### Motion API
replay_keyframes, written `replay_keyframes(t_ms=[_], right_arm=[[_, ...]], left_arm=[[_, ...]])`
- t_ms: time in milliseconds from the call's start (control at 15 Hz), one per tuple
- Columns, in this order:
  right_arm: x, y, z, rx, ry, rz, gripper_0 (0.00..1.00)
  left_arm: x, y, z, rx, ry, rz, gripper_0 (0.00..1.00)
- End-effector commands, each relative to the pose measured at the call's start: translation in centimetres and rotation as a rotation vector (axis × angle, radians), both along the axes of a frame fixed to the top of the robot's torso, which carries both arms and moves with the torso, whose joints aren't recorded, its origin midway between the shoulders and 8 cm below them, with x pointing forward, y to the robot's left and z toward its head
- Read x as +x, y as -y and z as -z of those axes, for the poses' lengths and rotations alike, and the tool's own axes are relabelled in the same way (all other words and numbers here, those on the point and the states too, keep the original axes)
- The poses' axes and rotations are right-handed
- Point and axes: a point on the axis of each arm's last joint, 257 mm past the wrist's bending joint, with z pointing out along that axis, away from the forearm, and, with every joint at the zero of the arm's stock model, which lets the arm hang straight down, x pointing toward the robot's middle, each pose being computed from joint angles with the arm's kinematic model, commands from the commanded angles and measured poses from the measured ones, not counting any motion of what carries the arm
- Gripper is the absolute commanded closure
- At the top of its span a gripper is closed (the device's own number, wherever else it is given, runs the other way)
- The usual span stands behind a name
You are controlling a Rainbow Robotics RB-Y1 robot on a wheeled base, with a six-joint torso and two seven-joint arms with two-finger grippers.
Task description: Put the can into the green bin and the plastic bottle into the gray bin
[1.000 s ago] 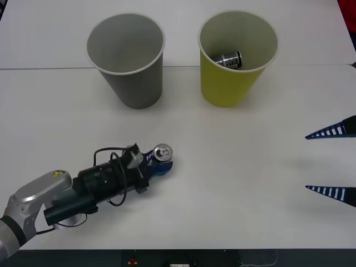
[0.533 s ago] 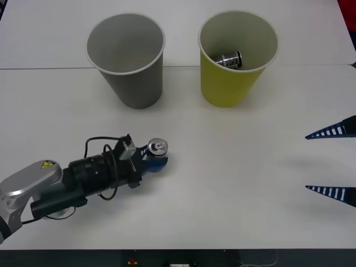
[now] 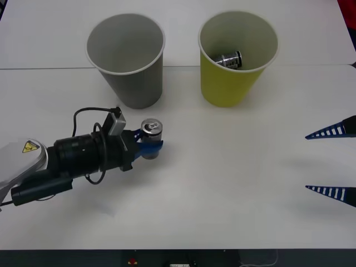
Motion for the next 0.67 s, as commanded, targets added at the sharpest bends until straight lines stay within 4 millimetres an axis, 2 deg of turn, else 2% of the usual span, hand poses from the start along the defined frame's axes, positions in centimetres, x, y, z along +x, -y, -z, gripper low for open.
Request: replay_keyframes(t_ms=[67,333,667], right_arm=[[0.0,0.0,0.0,0.000,0.000,0.000,0.00],[0.0,0.0,0.0,0.000,0.000,0.000,0.00],[0.0,0.0,0.0,0.000,0.000,0.000,0.00]], left_arm=[[0.7,-0.2,-2.1,-0.011,-0.037,-0.033,1.00],[1.3,-0.1,-4.5,-0.019,-0.076,-0.074,1.00],[0.6,1.4,-7.8,-0.044,-0.095,-0.092,1.00]])
